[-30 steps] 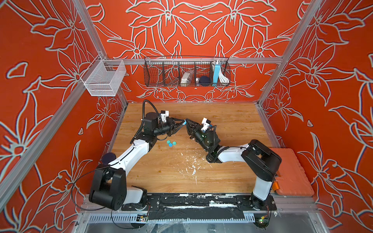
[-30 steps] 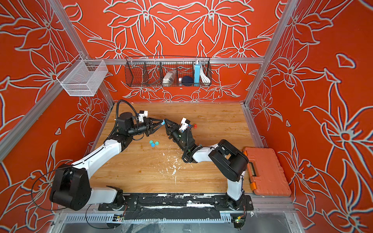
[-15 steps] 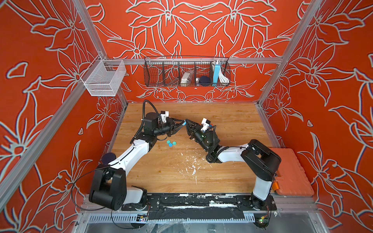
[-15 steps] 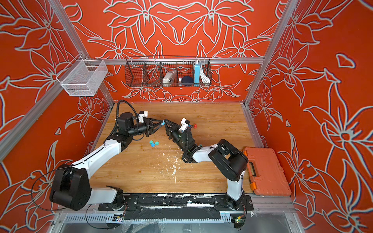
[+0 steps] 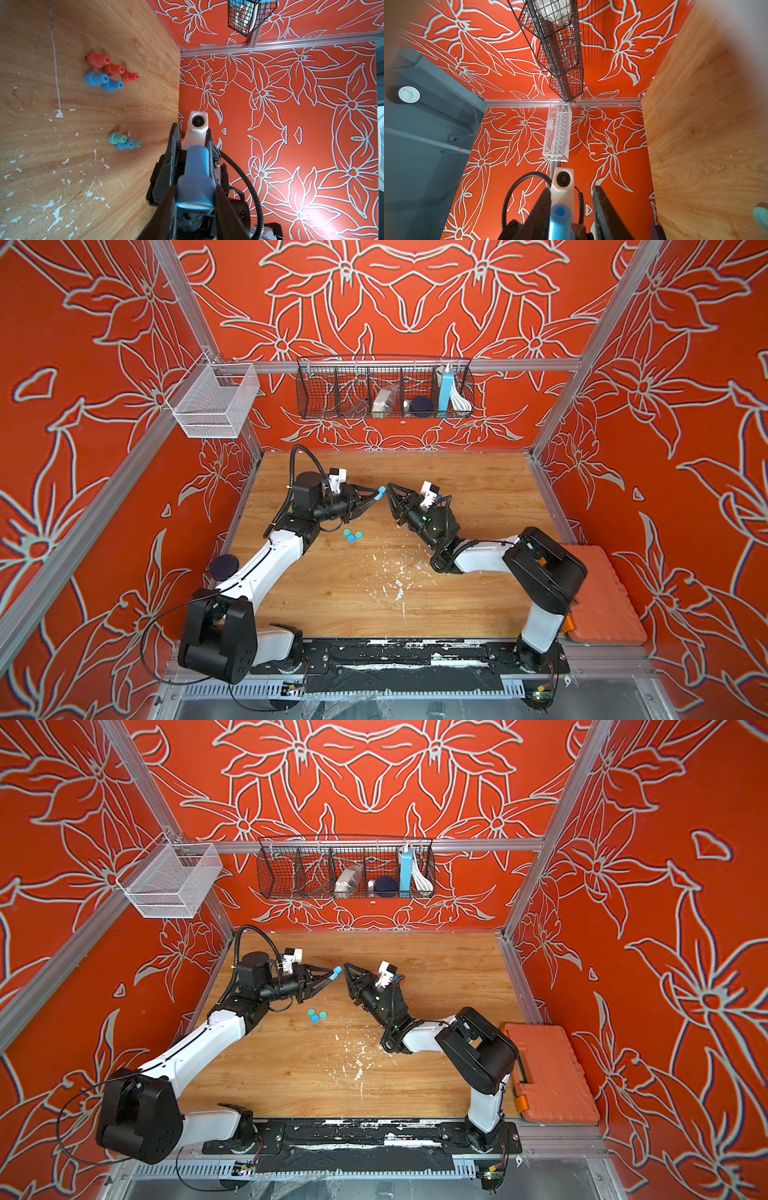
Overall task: Close the stamp cap
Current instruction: Adjust the stamp.
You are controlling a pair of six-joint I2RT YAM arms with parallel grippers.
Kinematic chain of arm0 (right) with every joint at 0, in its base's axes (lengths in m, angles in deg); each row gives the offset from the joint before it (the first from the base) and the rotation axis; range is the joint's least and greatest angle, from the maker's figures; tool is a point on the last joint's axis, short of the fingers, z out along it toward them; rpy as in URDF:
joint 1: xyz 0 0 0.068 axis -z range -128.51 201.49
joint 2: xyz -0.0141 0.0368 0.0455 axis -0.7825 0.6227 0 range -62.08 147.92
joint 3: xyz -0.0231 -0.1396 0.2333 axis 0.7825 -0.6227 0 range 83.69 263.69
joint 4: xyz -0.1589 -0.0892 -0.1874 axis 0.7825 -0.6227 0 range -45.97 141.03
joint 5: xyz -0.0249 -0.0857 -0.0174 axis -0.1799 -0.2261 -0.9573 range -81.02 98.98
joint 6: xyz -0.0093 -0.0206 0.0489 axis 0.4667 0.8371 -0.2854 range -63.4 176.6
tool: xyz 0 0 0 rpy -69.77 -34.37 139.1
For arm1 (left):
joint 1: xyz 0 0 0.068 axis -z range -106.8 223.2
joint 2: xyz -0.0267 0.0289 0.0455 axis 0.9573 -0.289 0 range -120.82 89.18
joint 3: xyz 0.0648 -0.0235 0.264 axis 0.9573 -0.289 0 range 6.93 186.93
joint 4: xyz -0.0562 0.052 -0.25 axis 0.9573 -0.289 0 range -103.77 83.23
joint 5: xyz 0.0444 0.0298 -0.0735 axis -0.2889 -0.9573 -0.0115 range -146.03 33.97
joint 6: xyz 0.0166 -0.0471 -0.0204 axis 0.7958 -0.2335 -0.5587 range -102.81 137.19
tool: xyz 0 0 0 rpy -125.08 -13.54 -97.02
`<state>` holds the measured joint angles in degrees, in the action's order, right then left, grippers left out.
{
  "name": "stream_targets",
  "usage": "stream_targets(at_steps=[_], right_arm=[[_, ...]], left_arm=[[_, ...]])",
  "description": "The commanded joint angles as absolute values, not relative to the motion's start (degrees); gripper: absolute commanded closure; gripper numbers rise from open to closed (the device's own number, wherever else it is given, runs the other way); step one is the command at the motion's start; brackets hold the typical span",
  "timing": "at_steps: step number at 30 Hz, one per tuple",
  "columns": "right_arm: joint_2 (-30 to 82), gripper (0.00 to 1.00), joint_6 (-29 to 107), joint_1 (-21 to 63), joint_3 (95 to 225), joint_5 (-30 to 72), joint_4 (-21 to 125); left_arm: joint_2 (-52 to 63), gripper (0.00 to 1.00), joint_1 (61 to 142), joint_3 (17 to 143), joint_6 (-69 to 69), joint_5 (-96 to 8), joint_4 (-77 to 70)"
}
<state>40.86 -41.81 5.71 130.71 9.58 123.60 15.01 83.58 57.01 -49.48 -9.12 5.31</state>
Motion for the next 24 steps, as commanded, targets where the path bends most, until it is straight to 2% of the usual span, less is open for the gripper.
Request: stream_targets(at_steps=[1,3,7,11,13,17,20,24], right_arm=[[38.6,0.63,-43.0,8.2,128.2,14.6,125.7],[37.2,0.63,-43.3,12.2,126.2,21.1,125.9],[32.2,0.60,-42.8,23.4,125.9,44.5,117.1],[29.6,0.58,-29.8,27.1,136.5,73.3,95.1],[28.1,0.58,-21.9,26.8,139.3,80.9,84.5],[26.2,0.60,-0.4,26.1,143.8,87.3,57.9],[26.4,0.60,12.5,24.9,146.7,90.5,43.2],[27.2,0.60,15.7,24.3,148.2,91.3,40.5]], left_arm=[[16.8,0.70,82.6,59.1,-45.6,-6.5,1.6],[17.3,0.70,81.9,60.5,-40.8,-4.7,-3.8],[18.1,0.70,80.5,63.6,-28.3,1.4,-16.7],[18.4,0.71,79.2,63.4,-22.6,8.9,-21.2],[18.2,0.72,79.2,64.0,-19.8,11.8,-24.0],[17.3,0.73,79.2,65.7,-15.4,16.9,-28.5],[16.8,0.73,79.2,67.1,-13.1,19.1,-31.3],[16.8,0.73,79.2,66.9,-13.9,21.2,-30.3]])
